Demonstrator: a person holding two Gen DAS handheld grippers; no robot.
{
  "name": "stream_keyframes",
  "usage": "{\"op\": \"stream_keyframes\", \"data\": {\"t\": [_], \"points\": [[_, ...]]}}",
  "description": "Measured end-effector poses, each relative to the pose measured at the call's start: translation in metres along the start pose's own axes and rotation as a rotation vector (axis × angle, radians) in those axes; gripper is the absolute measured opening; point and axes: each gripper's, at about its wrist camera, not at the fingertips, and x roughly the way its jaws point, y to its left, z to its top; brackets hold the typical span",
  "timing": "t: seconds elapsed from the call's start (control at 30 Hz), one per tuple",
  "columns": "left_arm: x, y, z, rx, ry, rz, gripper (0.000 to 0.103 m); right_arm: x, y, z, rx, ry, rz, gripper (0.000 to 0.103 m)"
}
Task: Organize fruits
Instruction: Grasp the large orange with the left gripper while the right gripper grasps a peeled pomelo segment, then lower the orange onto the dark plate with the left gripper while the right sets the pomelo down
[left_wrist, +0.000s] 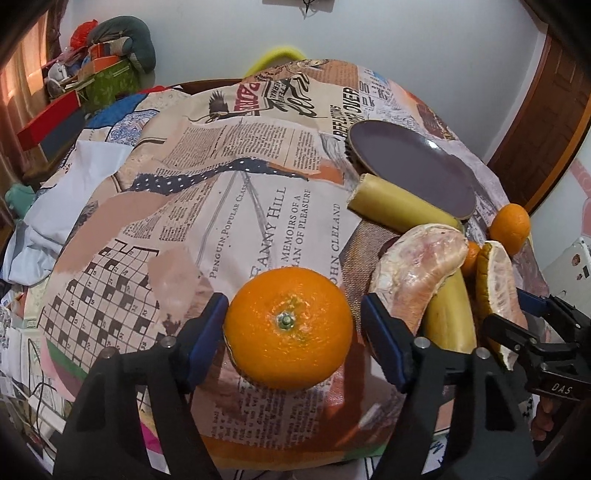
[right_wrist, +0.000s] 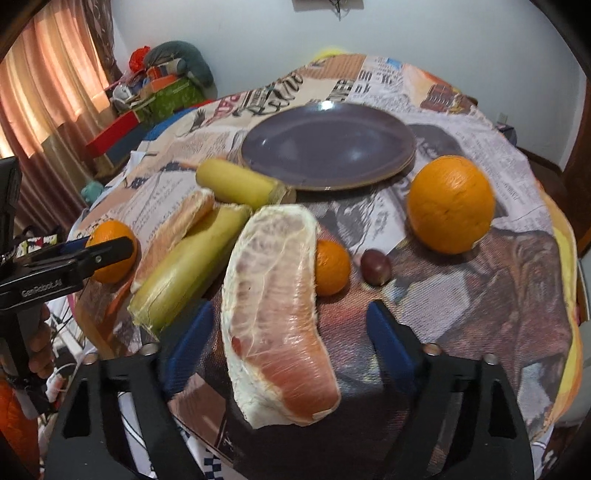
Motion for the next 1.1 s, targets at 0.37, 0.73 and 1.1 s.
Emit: {"op": "stream_keyframes", "data": {"t": [0.37,0.73,1.1], "points": [[-0.005,0.003,-0.001,-0.009,-0.003,-0.001,0.065,-0.003,0.006,0.001,-0.044,-0.004,0.053,0.046],[-0.033,-0.012,0.010,0.026,-0.074,-0.008,0.065,-0.027,-0.003,0.007,-0.016,-0.085,0.042,0.044],[-0.064,-0.043,0.049,0.082,-0.211,-0.043,0.065,-0.061,-0.012,0.033,-0.025,-0.228,0.014,0.044]]}}
